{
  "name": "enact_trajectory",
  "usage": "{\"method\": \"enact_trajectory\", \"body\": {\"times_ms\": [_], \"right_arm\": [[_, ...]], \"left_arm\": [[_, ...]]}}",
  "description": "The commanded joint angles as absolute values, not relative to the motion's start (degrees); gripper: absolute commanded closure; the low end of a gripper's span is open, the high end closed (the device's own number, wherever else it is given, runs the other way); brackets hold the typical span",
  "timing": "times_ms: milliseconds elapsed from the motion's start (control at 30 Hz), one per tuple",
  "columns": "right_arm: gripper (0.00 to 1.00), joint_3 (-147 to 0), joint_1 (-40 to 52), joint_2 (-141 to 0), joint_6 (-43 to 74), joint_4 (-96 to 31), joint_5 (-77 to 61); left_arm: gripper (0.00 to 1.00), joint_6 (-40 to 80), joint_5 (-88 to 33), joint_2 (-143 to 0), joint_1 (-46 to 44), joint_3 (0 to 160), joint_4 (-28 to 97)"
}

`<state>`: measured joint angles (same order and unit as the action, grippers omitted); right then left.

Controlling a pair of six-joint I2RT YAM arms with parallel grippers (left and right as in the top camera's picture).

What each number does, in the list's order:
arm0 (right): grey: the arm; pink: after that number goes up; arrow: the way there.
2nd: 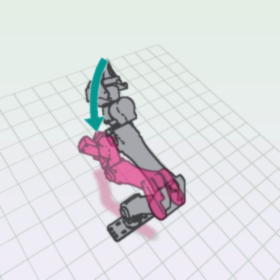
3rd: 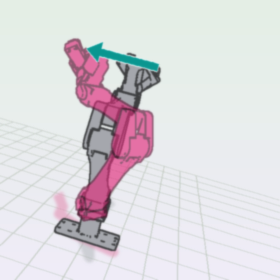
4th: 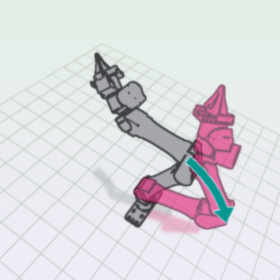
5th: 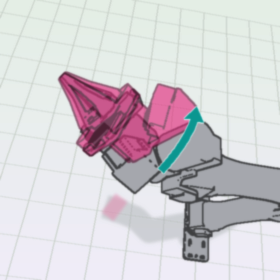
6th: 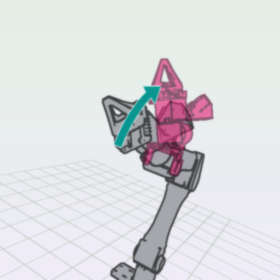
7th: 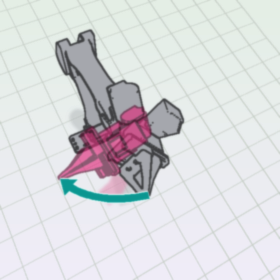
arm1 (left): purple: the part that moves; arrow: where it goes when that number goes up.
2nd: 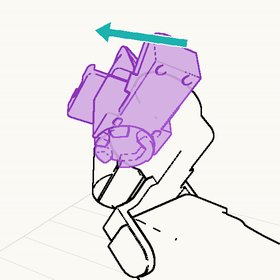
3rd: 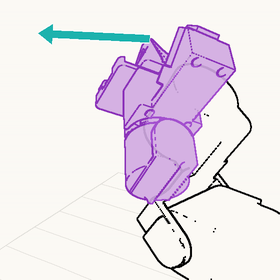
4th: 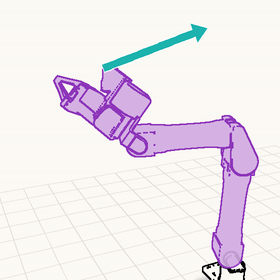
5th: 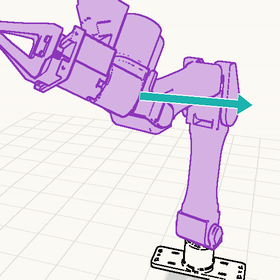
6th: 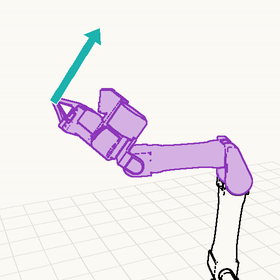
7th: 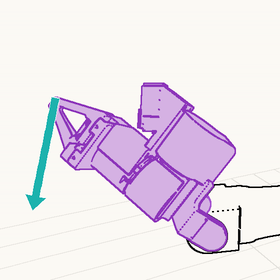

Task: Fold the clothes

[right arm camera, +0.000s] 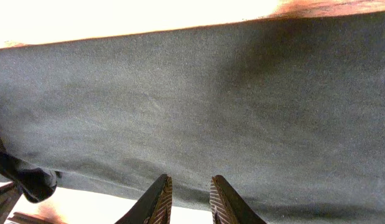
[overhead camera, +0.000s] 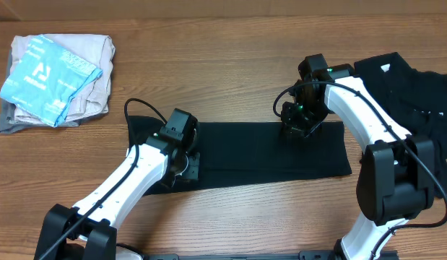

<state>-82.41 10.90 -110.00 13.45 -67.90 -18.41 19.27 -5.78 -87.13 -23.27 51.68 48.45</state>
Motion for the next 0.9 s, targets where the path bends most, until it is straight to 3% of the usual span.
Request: {"method": "enact_trajectory", "body": {"times_ms": [0,300,467,867], "right_arm": [[0.74,-83.64,10.74,-108.12,13.26,-67.61,-18.0],[0.74,-83.64,10.76,-108.12,13.28,-67.42,-18.0],[0.71,-83.64,10.74,-108.12,13.28,-67.07,-18.0],[0.75,-83.64,10.74,-108.12,13.28,-67.31,-18.0]], "left_arm": [[0.96,19.42,-4.99,-86.98,-23.29,59.07,52.05],[0.9,26.09,-5.85,-87.05,-24.43,59.77,57.95],[0.96,27.09,-6.07,-87.11,-25.19,56.62,58.15],[0.95,27.05,-8.38,-87.22,-25.15,47.51,45.28]]}}
